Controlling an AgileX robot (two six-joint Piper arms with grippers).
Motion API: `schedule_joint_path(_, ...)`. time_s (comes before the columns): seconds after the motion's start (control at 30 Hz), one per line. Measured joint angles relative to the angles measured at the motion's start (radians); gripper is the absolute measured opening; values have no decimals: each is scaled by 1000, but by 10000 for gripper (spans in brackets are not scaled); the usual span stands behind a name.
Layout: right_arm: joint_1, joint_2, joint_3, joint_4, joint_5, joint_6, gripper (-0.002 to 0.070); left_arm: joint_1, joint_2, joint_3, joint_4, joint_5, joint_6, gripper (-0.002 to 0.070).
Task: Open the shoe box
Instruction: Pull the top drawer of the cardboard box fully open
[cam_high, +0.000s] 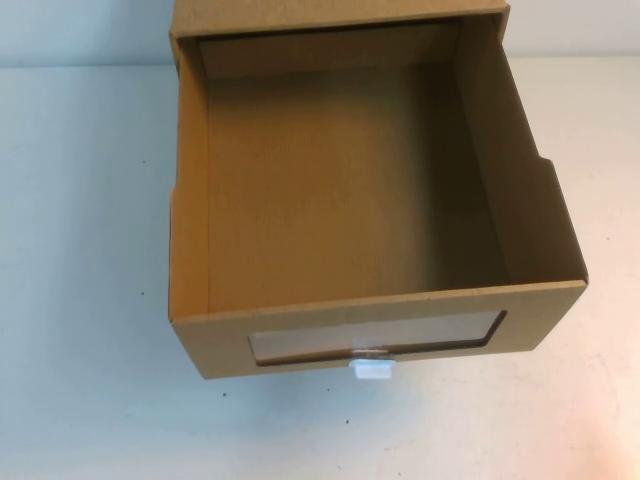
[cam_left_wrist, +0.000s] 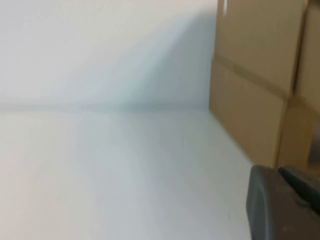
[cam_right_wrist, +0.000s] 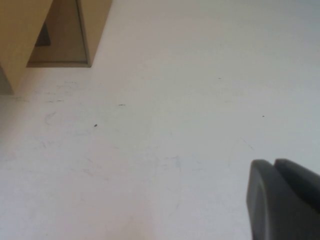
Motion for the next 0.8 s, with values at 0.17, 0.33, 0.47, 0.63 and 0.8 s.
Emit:
schedule_joint_path(0.17, 0, 0, 0, 0, 0, 0, -14, 0, 0, 0, 42, 150, -2, -4)
schedule_joint_path(0.33, 0, 0, 0, 0, 0, 0, -14, 0, 0, 0, 54, 304, -2, -4)
schedule_joint_path(0.47, 0, 0, 0, 0, 0, 0, -13, 1, 0, 0, 58, 337, -2, -4)
schedule_joint_path(0.63, 0, 0, 0, 0, 0, 0, -14, 1, 0, 0, 59, 341, -2, -4)
schedule_joint_path(0.8, 0, 0, 0, 0, 0, 0, -14, 1, 0, 0, 59, 344, -2, -4)
